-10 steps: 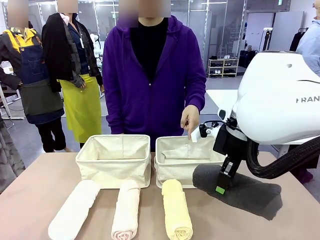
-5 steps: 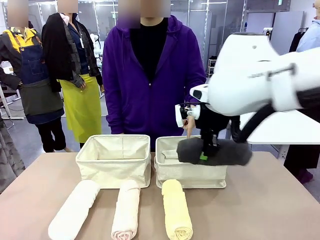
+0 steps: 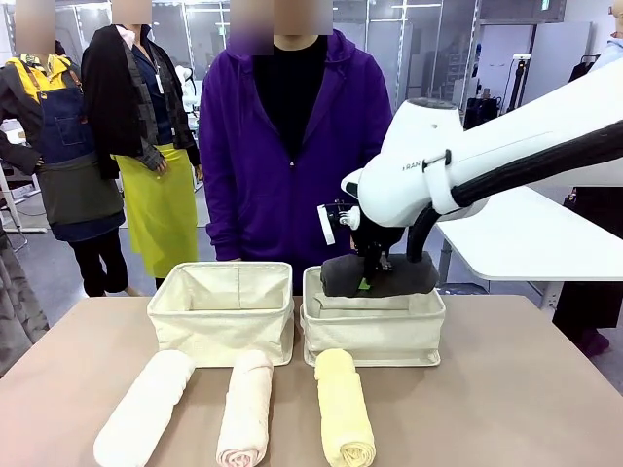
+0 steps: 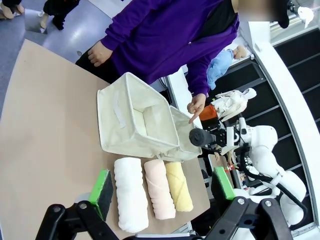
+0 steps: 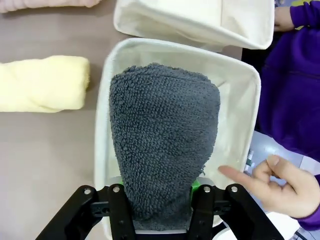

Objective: Divide the towels into two baskets.
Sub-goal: Pick up one hotel-folded towel and place it in the Fabric basket indicated by the person.

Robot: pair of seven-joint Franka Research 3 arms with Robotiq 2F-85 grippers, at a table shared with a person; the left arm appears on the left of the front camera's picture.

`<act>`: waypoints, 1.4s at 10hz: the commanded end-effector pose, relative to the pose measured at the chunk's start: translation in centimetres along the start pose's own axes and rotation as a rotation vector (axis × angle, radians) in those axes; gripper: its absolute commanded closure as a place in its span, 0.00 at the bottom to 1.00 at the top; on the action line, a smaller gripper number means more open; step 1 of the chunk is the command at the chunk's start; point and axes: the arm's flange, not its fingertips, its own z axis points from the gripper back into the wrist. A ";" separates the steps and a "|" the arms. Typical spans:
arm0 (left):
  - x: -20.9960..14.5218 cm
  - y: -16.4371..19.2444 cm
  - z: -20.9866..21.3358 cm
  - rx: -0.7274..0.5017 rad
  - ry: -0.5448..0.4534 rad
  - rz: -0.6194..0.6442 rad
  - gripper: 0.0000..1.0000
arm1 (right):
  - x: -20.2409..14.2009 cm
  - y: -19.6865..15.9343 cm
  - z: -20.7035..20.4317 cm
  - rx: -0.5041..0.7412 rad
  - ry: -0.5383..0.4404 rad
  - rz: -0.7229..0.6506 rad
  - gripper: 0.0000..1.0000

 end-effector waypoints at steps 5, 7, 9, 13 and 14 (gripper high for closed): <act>0.0 -0.1 0.2 -0.016 -0.007 -0.003 0.00 | -1.0 -1.5 -3.1 0.027 -0.013 -0.016 0.64; 0.0 -0.1 0.2 -0.016 -0.007 -0.003 0.00 | -1.0 -1.5 -3.1 0.027 -0.013 -0.016 0.64; 0.0 -0.1 0.2 -0.016 -0.007 -0.003 0.00 | -1.1 -1.6 -3.9 0.035 -0.018 -0.018 0.64; 0.0 -0.1 0.2 -0.016 -0.007 -0.003 0.00 | -1.4 -2.8 -7.7 0.094 -0.037 -0.006 0.64; 0.0 -0.1 0.2 -0.016 -0.007 -0.003 0.00 | -1.7 -3.0 -8.2 0.091 -0.028 -0.011 0.64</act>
